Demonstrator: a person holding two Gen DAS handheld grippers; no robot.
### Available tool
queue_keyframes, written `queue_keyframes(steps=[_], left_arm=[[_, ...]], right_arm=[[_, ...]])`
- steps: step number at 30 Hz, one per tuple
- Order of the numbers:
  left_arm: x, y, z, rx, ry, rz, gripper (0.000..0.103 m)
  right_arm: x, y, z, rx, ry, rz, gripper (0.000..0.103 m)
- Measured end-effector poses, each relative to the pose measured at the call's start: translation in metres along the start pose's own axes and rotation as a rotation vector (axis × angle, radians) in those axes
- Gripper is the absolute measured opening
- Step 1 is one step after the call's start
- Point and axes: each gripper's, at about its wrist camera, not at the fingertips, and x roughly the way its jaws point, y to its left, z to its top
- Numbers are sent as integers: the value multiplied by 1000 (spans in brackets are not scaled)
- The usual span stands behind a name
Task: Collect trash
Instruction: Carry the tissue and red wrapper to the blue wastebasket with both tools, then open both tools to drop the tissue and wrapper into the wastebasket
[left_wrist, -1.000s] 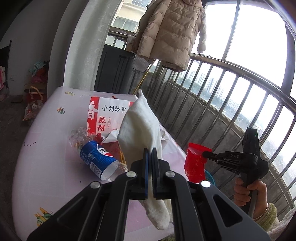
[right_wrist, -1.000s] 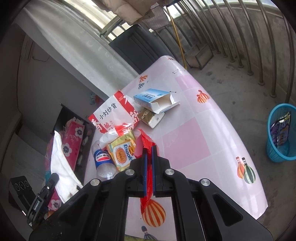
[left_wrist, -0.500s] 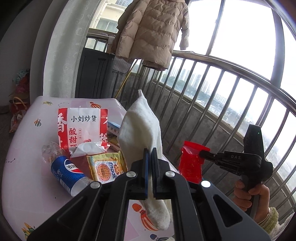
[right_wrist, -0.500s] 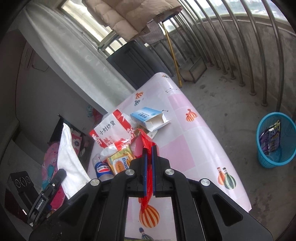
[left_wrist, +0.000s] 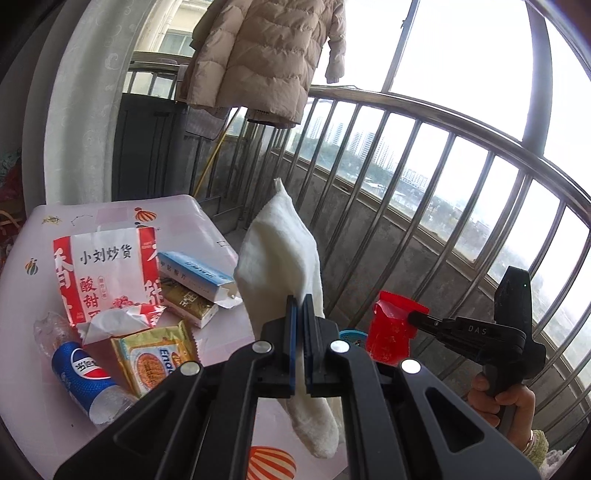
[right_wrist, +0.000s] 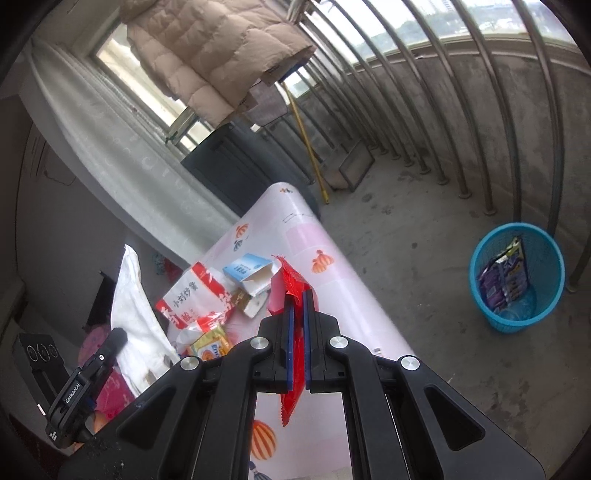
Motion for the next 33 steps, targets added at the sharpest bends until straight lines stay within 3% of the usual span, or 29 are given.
queue_keyframes(steps=[5,11,15,24,25,26,27,28,33], left_arm=[[49,-38,11,66,73,-109,2],[147,-89,18,83,269,-238,3],[220,-127,10,119,382,-273,3],[381,-199,-20,221,584,-302,3],[396,-203,-24,229,596,-303,5],[412,-207,-30,236,615,-302,18],[427,-210,-36,245,643,-293,30],[440,-211,-43,251,666,-280,54],[448,-205,-54,234,665,-265,57]], right_arm=[[-24,-41,8,86,-92,-90,2],[-36,-105,14,211,-169,-231,3],[-29,-151,17,303,-189,-315,3],[15,-245,44,476,-193,-399,3],[22,-256,46,489,-194,-418,8],[30,-268,48,505,-186,-434,10],[41,-282,48,524,-162,-437,21],[54,-298,45,558,-127,-450,36],[83,-341,15,649,-19,-502,39]])
